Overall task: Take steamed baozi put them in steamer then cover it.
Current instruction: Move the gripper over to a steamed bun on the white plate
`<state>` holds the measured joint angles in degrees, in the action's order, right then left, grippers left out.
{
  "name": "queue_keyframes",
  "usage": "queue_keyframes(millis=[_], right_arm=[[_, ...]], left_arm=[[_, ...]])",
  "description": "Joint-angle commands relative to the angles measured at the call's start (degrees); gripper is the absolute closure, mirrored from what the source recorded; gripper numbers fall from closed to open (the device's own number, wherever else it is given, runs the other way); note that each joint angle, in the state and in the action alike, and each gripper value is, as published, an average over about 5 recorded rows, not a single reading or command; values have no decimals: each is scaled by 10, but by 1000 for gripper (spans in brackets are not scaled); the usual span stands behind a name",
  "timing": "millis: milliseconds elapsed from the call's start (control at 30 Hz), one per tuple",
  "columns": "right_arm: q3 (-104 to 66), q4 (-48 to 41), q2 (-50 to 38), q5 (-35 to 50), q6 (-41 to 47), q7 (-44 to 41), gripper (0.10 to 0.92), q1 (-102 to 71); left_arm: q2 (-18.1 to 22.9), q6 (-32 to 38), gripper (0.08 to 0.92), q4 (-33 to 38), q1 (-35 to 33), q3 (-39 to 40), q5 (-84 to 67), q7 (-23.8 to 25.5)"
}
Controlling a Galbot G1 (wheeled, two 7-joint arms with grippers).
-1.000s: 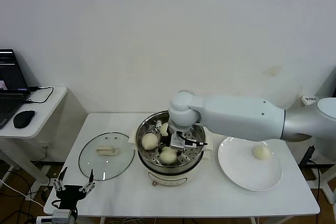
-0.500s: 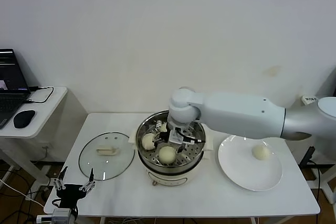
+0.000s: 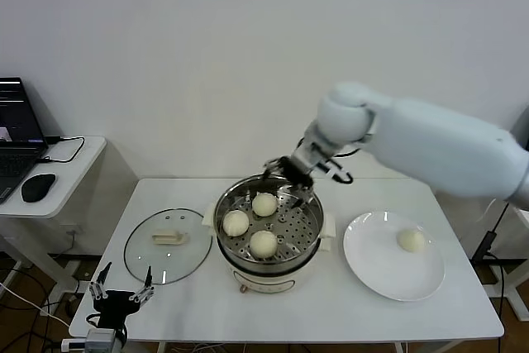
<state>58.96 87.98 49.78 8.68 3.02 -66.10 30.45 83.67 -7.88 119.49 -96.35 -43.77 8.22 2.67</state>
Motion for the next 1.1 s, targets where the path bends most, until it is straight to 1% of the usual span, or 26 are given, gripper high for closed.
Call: queue_keyframes(millis=[33, 267, 600, 767, 1100], right_arm=[[-68, -49, -139, 18, 178, -15, 203, -61], [-105, -124, -158, -65, 155, -32, 203, -148], [-160, -228, -114, -177, 118, -29, 203, -253], [-191, -275, -88, -208, 87, -25, 203, -298], [-219, -339, -63, -248, 18, -44, 203, -330]], left_arm=[[-3, -3, 177, 5, -5, 8, -1, 1], [-5, -4, 177, 0, -5, 8, -2, 0], [-10, -4, 177, -19, -4, -2, -4, -1], [-10, -4, 177, -28, -4, 0, -1, -1], [-12, -4, 177, -40, -3, -2, 3, 0]])
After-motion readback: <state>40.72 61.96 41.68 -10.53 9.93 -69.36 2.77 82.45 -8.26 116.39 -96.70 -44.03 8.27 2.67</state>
